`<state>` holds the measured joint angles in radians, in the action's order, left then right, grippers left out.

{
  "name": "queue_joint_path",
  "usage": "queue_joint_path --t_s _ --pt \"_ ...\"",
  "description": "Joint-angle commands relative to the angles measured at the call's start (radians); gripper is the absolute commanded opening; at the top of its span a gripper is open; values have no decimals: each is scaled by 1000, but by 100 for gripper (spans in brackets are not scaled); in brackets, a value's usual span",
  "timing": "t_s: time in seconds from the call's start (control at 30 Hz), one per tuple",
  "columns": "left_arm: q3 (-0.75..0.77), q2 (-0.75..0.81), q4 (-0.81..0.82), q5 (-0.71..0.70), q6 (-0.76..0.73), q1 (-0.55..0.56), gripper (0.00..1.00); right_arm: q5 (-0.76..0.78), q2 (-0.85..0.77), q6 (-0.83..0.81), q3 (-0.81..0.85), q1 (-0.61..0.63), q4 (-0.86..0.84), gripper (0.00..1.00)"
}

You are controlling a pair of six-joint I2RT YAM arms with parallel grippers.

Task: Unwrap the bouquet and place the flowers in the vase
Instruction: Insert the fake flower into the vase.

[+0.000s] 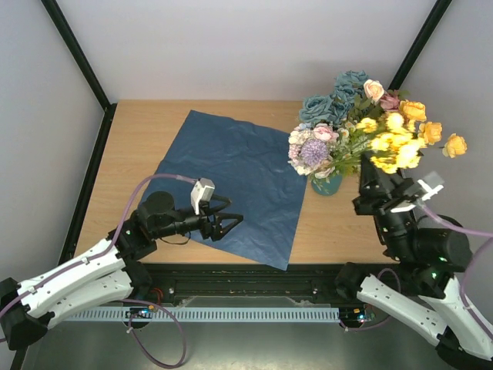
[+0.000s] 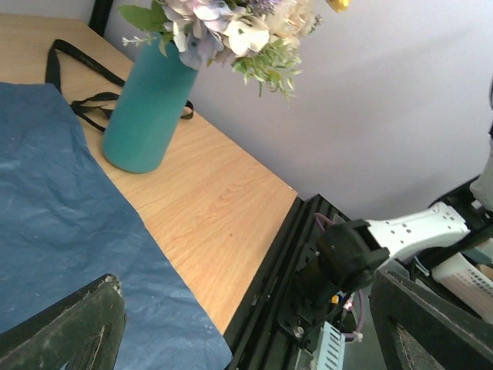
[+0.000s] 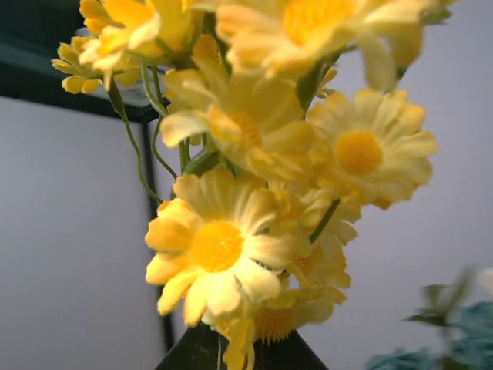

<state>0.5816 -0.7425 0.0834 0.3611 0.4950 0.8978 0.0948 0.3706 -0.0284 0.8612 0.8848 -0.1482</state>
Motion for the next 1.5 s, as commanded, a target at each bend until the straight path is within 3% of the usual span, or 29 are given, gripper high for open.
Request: queue_joint_path --t_s 0.0,0.17,0.4,0.53,0.7,0.97,1.07,1.2,1.47 --pt "19 -13 -14 -74 -12 -12 88 259 -31 -156 30 6 17 1" --pt "10 -50 8 -74 -12 -42 88 395 12 -268 61 6 -43 1" --pt "6 -139 79 1 5 -120 84 596 82 -568 43 6 -247 1" --pt "9 -180 117 46 13 -152 83 603 138 -711 -7 5 -379 1" --pt "3 -215 176 59 14 -160 81 578 220 -642 29 6 -426 1" --pt "-35 -257 284 57 -14 -172 79 590 302 -677 48 -2 -595 1" --pt "-38 -274 303 66 -20 -172 79 582 340 -681 88 -29 -549 1" --pt "-43 -286 299 64 -39 -174 78 549 388 -598 95 -138 -477 1" --pt "-92 -249 298 38 -62 -180 77 298 410 -216 33 -462 -428 1"
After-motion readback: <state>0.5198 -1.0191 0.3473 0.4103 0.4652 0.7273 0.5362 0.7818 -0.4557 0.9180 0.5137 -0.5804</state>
